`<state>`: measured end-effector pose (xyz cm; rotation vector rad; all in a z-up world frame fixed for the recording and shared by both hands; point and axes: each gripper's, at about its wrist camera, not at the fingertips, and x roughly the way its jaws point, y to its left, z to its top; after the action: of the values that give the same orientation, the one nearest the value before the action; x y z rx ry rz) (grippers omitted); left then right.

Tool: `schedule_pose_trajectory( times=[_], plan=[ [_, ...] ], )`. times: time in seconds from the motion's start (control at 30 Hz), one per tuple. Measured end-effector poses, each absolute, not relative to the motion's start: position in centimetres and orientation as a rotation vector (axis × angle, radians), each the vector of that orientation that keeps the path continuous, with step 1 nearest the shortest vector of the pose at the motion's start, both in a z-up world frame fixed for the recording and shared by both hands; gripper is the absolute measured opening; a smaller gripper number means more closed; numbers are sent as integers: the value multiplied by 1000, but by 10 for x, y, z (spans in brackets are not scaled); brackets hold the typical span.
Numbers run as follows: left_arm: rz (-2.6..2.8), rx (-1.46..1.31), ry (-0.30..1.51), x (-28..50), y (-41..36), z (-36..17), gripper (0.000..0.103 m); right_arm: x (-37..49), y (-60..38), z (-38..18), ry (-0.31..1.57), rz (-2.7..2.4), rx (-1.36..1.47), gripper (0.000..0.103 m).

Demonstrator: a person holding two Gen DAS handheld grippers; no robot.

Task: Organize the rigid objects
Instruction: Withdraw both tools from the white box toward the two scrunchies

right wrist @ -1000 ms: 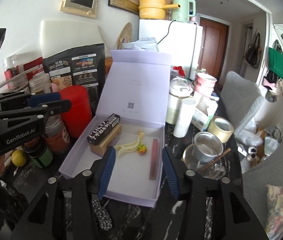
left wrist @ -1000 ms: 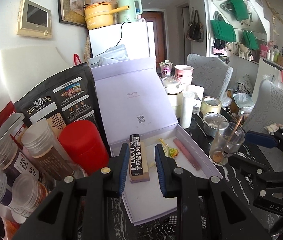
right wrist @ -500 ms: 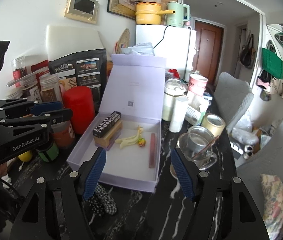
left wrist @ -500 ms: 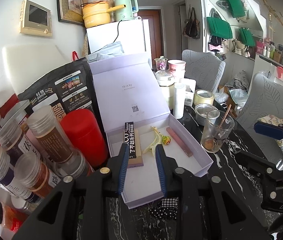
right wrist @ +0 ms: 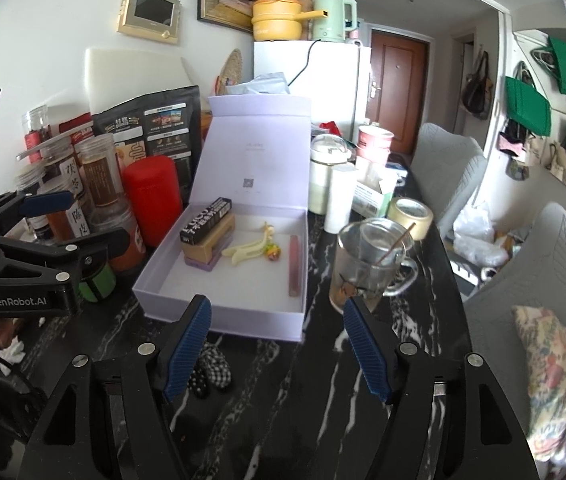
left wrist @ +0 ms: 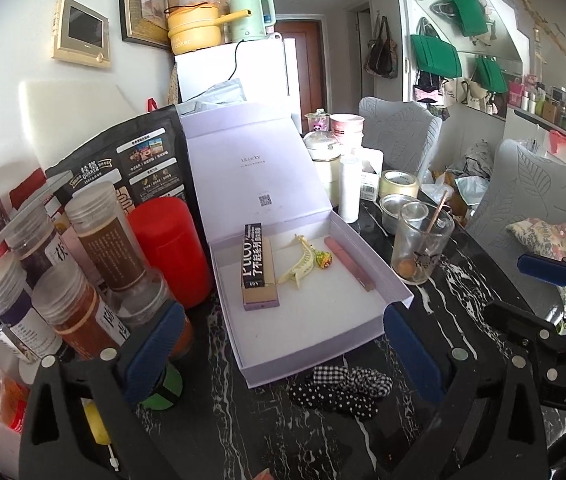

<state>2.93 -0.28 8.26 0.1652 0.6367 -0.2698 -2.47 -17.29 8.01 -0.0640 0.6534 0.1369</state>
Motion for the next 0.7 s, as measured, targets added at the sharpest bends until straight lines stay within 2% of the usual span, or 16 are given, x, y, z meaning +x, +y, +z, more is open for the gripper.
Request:
schedule_pose_trajectory(
  times=[0.7],
  plan=[
    [-391,101,764,0,0,15,102,-61,-183,15,762,136,8,69]
  ],
)
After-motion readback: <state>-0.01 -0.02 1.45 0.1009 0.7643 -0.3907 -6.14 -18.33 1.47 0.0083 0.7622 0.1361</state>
